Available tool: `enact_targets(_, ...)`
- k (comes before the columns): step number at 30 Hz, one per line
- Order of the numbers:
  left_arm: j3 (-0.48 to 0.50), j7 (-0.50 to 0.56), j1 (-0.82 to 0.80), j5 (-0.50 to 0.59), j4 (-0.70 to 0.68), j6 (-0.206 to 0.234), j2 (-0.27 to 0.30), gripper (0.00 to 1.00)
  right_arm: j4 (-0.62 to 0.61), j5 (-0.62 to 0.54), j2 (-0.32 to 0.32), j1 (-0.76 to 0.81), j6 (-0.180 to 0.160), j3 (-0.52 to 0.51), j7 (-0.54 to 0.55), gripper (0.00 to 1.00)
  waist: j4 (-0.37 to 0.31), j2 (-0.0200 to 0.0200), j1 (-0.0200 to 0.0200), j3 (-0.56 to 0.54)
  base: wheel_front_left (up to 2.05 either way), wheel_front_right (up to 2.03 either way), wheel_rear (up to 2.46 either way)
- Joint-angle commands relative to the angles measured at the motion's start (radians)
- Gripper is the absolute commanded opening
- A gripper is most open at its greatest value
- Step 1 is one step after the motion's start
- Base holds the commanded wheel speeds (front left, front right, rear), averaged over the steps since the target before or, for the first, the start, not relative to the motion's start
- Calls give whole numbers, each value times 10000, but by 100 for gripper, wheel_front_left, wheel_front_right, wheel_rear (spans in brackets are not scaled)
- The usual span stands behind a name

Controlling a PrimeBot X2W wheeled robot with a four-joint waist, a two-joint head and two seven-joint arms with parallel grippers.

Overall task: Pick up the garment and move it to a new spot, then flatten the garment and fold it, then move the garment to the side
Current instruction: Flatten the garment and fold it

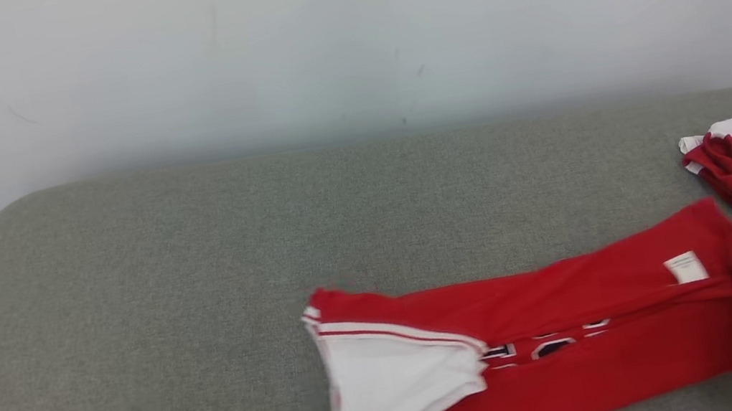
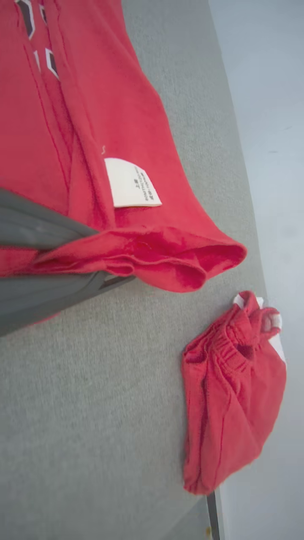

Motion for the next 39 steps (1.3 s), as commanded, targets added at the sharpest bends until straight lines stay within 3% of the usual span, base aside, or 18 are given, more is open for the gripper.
enact_targets(1, 66, -32, 9, 47, -39, -45, 31, 100, 45, 25, -234, -127, -29, -115, -84, 0, -16, 0, 0, -45, 0, 0, 0)
enact_targets(6, 239, -32, 155, 25, -185, 47, -20, 100, -294, -76, -600, -296, -29, -122, -34, 0, -188, 0, 0, -63, 0, 0, 0)
enact_targets(13, 447, -32, 263, -97, -197, 39, -101, 100, -2159, -240, -19, 16, -29, 308, 168, 0, -408, 0, 0, -101, 0, 0, 0)
enact_targets(20, 459, -32, 89, -60, -159, -21, -159, 100, -4900, -384, 1007, 786, -29, 869, 1020, 0, -356, 0, 0, -112, 0, 0, 0)
enact_targets(25, 355, -32, -36, -14, -81, -61, -217, 100, -6219, -732, 2061, 1227, -29, 1115, 1658, 0, -161, 0, 0, -83, 0, 0, 0)
enact_targets(32, 150, -32, -249, 54, 39, -150, -261, 100, -6500, -1294, 3131, 1340, -29, 1369, 2135, 0, 236, 0, 0, -34, 0, 0, 0)
enact_targets(39, -74, -32, -447, 104, 184, -223, -309, 100, -5285, -2059, 4033, 1002, -29, 1507, 1982, 0, 701, 0, 0, 69, 0, 0, 0)
